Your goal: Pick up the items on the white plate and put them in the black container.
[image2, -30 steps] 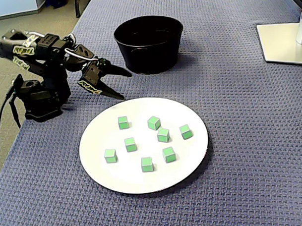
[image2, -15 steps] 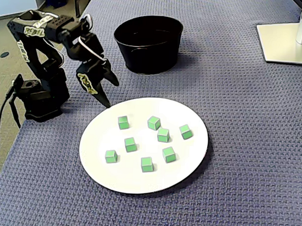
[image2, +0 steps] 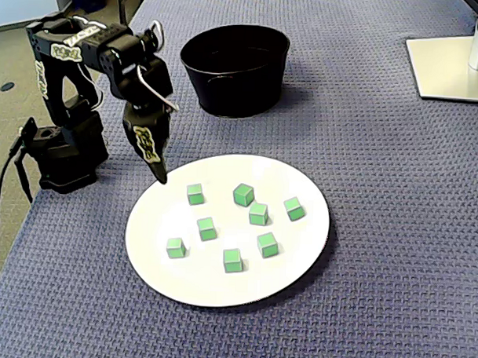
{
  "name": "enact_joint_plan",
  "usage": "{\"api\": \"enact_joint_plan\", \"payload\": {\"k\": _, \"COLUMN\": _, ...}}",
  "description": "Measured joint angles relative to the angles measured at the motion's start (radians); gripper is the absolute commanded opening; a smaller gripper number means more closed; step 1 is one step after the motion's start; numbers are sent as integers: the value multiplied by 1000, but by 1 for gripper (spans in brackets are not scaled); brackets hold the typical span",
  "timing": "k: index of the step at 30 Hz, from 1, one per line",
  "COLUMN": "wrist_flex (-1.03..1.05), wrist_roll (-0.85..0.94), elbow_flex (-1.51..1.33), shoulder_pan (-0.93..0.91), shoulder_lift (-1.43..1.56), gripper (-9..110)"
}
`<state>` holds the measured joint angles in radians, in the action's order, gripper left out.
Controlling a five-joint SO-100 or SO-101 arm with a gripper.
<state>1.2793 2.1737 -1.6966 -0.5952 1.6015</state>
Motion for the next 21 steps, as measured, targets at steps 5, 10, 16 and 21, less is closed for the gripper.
{"api": "enact_joint_plan", "payload": {"k": 5, "wrist_flex": -110, "wrist_roll": -17, "elbow_flex": -14, "shoulder_pan": -9, "shoulder_lift": -106, "gripper": 38}}
{"api": "enact_joint_plan", "payload": {"k": 10, "wrist_flex": -80, "wrist_roll": -74, "elbow_flex": 48, "shoulder_pan": -2, "shoulder_lift": -218, "gripper": 38}}
{"api": "enact_joint_plan", "payload": {"k": 16, "wrist_flex": -84, "wrist_roll": -143, "elbow_flex": 75, "shoulder_pan": 41, "shoulder_lift": -304, "gripper": 38}}
{"api": "enact_joint_plan", "payload": {"k": 21, "wrist_flex": -107, "wrist_roll": -178, "elbow_flex": 75, "shoulder_pan": 66, "shoulder_lift": -334, "gripper": 38}}
